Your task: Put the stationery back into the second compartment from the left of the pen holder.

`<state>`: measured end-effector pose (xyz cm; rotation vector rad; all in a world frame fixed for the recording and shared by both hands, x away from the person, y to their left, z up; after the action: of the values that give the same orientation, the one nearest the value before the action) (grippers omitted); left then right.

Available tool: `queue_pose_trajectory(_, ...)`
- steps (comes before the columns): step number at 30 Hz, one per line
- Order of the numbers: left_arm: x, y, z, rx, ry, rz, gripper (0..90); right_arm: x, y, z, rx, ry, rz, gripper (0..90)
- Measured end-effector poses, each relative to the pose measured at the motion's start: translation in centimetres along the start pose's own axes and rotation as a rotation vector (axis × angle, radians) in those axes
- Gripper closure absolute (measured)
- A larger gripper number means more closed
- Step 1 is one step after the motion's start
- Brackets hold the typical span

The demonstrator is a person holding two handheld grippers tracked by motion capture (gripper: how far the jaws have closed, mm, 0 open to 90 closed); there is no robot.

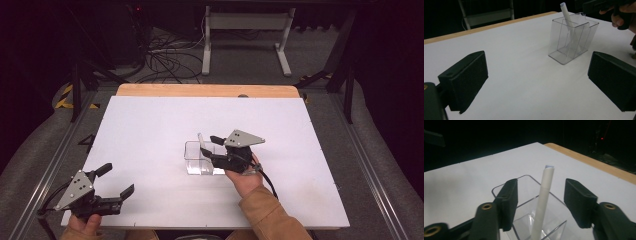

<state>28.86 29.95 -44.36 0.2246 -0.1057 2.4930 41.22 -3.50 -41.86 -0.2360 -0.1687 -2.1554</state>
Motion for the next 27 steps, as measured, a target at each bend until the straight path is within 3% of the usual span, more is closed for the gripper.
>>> queue_pose_trajectory(4,-0.1,0.0,0.0,0.003,-0.002,-0.001,3.5,0.9,0.3,1.1,-0.005,0.011,-0.004,36.0)
queue_pose_trajectory(13,-0.3,0.0,0.1,0.002,0.002,-0.008,3.5,3.5,0.2,3.3,0.036,0.018,-0.006,22.4)
queue_pose_trajectory(27,-1.0,0.2,0.3,-0.005,0.002,-0.025,3.5,8.5,1.7,1.9,0.013,0.012,-0.057,6.7)
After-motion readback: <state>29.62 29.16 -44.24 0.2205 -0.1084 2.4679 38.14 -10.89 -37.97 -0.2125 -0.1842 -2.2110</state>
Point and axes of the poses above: each handheld gripper's, and its own axes: x roughly backward along the jaws, z roughly out of its top, y roughly to its right, the point moved 4 cm from there along -x, roughly forward along the jaws, and after that the axes turned 5 degrees about y, right-handed, at the moved point
